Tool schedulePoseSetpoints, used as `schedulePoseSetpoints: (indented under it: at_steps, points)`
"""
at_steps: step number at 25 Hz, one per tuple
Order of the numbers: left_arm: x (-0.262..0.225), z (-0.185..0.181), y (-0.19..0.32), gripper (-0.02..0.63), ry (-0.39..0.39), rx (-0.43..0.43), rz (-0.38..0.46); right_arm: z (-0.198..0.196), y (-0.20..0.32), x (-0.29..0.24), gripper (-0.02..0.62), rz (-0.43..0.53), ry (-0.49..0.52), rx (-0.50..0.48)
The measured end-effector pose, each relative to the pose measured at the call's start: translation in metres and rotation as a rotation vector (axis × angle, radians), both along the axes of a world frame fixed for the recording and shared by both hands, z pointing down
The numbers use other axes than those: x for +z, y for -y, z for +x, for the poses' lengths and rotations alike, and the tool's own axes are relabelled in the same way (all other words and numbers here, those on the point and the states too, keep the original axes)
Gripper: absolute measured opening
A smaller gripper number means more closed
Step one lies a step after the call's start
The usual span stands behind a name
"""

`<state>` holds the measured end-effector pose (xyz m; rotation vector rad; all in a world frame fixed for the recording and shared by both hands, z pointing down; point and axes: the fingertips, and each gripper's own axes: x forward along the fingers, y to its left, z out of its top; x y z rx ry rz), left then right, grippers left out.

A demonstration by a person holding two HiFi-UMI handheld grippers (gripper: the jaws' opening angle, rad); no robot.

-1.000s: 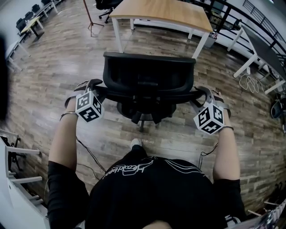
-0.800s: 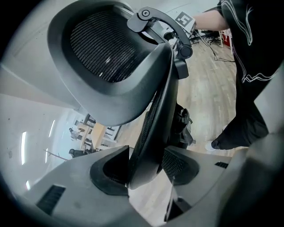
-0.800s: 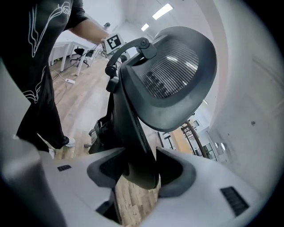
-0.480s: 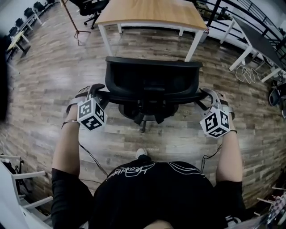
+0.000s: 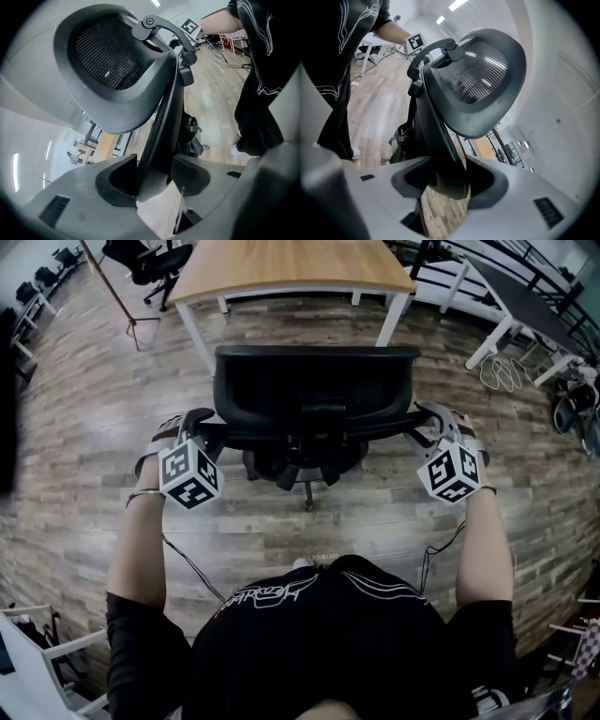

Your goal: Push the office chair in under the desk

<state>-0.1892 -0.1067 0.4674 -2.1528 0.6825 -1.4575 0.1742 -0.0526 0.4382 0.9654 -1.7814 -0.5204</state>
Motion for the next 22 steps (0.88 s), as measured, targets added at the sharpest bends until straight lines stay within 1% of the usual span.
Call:
schedulePoseSetpoints:
  at_steps: [7, 16, 22]
  points:
    - [-0.002, 0.002, 0.054, 0.212, 0.003, -0.007, -0.004, 0.001, 0.047, -0.002, 0.247, 0.004, 0.003, 0.023]
    - [-0.003, 0.008, 0.13, 0.212, 0.003, -0.062, -0.018, 0.008, 0.13, -0.005, 0.249, 0.026, 0.028, -0.017]
    - [-0.004, 0.012, 0.187, 0.215, -0.005, -0.094, -0.019, 0.013, 0.194, -0.005, 0.249, 0.002, 0.021, -0.041]
